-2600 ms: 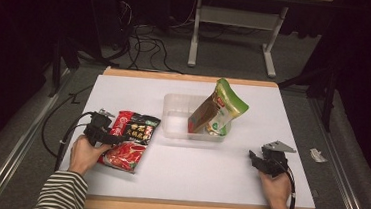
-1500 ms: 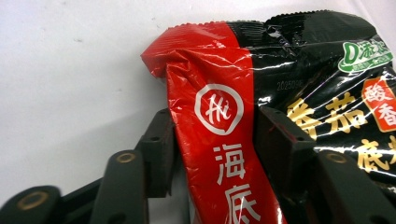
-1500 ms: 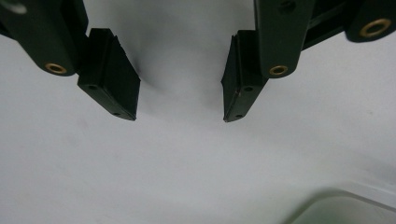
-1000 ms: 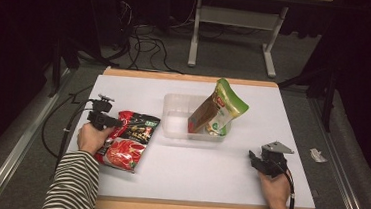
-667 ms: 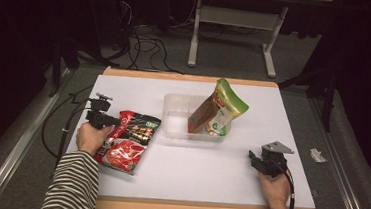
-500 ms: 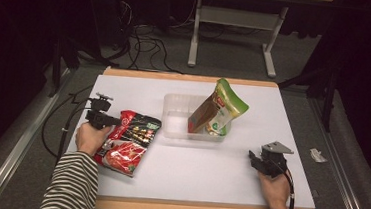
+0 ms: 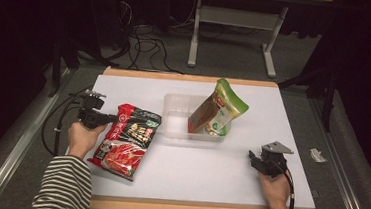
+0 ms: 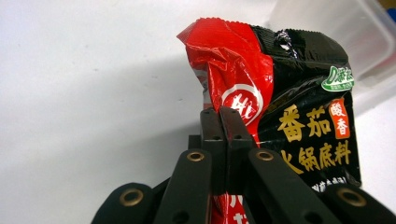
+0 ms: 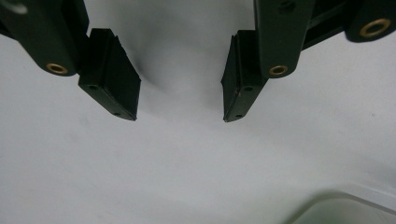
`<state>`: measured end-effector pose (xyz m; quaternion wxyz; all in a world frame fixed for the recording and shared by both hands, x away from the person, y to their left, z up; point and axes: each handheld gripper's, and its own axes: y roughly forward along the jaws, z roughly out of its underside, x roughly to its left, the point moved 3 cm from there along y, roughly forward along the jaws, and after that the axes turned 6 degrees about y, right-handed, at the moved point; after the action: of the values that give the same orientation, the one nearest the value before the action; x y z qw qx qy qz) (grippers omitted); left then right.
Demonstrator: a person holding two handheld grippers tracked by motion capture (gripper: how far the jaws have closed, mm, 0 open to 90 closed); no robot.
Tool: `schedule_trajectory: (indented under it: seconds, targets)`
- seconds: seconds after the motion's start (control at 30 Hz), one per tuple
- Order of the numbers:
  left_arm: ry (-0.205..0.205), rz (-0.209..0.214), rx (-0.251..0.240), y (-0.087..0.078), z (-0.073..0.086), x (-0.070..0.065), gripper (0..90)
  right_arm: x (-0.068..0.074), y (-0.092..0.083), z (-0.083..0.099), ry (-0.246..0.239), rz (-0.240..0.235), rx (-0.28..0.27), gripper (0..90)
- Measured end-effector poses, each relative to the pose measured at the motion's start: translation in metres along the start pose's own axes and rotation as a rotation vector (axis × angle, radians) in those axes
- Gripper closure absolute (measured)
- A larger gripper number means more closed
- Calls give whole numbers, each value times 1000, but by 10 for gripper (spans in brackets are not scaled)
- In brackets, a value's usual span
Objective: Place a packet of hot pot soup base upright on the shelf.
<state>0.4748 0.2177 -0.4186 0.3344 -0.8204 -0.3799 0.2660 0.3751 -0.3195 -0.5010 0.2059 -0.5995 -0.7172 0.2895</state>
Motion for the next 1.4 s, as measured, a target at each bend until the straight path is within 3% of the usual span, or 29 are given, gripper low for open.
schedule_trajectory:
  seconds: [0.2, 0.8, 1.4]
  targets:
    - [43, -8, -32, -15, -2, -10, 900, 0, 0, 0, 0, -1, 0, 471]
    - [112, -16, -121, -51, -4, -31, 900, 0, 0, 0, 0, 0, 0, 472]
    - [147, -28, -184, -75, -9, -43, 900, 0, 0, 0, 1, 0, 0, 472]
